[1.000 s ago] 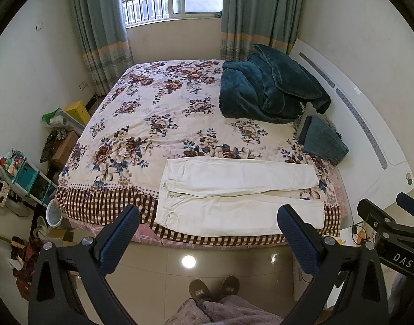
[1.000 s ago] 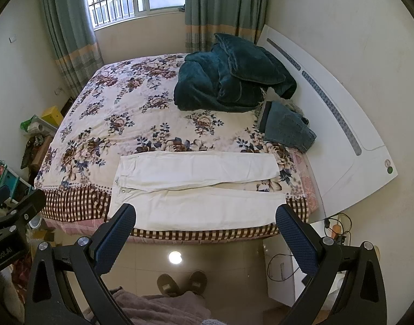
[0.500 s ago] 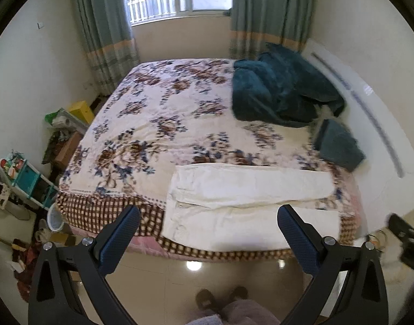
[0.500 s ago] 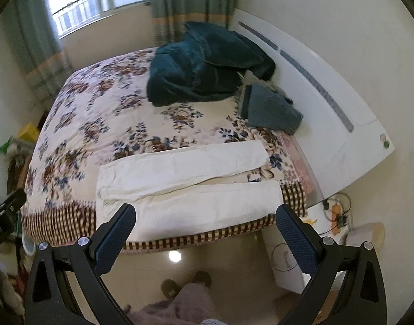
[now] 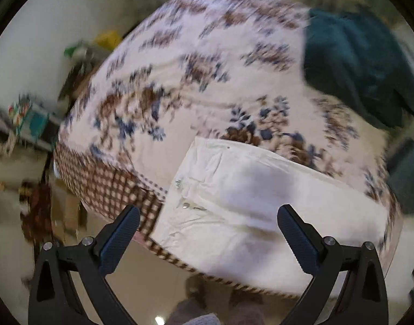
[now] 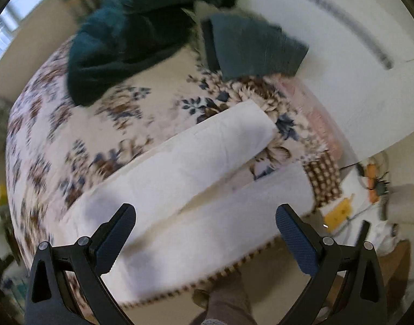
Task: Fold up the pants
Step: 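Lower both tools onto the white pants' leg hems and close both grippers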
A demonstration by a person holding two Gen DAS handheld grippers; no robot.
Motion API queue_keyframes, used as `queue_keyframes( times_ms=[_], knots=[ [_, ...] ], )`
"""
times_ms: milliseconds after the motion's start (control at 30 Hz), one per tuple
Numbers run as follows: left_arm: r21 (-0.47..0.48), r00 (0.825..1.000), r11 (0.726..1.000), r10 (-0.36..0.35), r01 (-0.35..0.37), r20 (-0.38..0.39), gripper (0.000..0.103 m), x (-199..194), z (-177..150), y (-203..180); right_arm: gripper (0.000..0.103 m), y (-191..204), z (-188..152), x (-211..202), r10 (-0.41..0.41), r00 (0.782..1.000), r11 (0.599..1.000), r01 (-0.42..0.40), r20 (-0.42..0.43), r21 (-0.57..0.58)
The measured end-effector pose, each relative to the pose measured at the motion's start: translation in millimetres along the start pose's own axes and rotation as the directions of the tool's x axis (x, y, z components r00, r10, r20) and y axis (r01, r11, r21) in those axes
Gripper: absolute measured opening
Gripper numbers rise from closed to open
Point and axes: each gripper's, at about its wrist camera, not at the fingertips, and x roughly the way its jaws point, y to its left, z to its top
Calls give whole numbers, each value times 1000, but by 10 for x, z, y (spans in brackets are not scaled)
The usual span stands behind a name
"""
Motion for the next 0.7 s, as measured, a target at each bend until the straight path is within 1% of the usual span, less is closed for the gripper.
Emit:
queue_keyframes(
  times_ms=[67, 100, 200, 233, 300, 400, 467, 533, 633, 700],
  knots=[
    [-76, 996, 997, 1, -8, -90, 103, 552, 273, -141, 103, -36, 454, 657, 1, 999, 999, 1, -38, 49],
    [-105, 993, 994, -1, -12, -119, 103, 747, 361, -180, 103, -53, 587, 873, -4, 999, 998, 8, -51, 67],
    [-189, 974, 981, -7, -36, -225, 103, 1568, 662, -363, 103, -148, 1057, 1683, -17, 995, 991, 29, -94, 128],
    [-208, 967, 977, -15, -39, -255, 103, 1778, 727, -434, 103, -182, 1154, 1886, -29, 994, 988, 44, -103, 145],
    [-258, 951, 963, -8, -76, -309, 103, 2262, 841, -512, 103, -280, 1352, 2297, -54, 992, 980, 75, -117, 186],
    [-308, 925, 944, -10, -116, -380, 103, 2885, 961, -612, 103, -443, 1537, 2783, -96, 983, 964, 131, -156, 231],
    [-338, 905, 930, -15, -143, -424, 103, 3238, 999, -657, 103, -538, 1662, 3103, -110, 975, 953, 159, -193, 259],
    [-359, 891, 919, -19, -164, -454, 103, 3500, 1011, -686, 103, -599, 1744, 3355, -114, 967, 945, 176, -226, 276],
    [-374, 877, 910, -23, -181, -480, 103, 3735, 1034, -741, 103, -597, 1812, 3594, -123, 957, 940, 197, -262, 278],
    [-381, 871, 905, -26, -187, -490, 103, 3820, 1045, -770, 103, -553, 1859, 3737, -135, 949, 939, 214, -284, 269]
  ],
)
